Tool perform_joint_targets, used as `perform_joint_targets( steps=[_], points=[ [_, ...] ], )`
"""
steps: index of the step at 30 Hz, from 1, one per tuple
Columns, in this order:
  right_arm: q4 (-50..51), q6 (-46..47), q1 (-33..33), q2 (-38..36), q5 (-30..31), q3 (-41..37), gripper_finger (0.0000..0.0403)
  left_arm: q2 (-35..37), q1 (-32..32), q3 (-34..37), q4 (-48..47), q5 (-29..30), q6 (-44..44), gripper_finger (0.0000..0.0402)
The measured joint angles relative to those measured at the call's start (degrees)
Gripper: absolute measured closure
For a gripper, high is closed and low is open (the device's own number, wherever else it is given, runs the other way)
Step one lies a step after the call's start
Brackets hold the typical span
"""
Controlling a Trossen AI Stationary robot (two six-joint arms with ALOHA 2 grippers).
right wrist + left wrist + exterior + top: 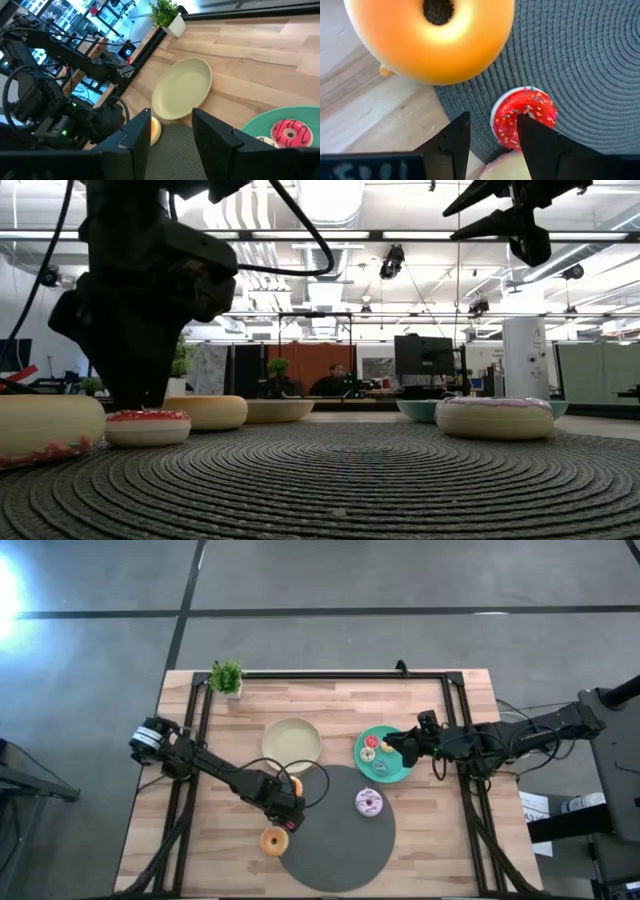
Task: Pick & Place donuts
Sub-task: Put the small red donut on the green plate
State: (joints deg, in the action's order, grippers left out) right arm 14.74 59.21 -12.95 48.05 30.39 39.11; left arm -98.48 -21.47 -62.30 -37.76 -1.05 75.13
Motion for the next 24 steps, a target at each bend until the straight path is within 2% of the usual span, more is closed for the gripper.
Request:
perform_joint_targets(
  steps=[8, 24],
  points=[
    [0.04, 0.19, 0.0, 0.0, -0.07, 0.0, 0.0268, -0.07, -0.02, 2.1, 3.94, 0.21, 0.08, 0.0268],
    [0.78, 0.4, 0.0, 0.02, -0.46, 0.0, 0.0268, -0.22, -0.08, 2.3, 10.1, -0.56, 0.76, 0.0299]
  ],
)
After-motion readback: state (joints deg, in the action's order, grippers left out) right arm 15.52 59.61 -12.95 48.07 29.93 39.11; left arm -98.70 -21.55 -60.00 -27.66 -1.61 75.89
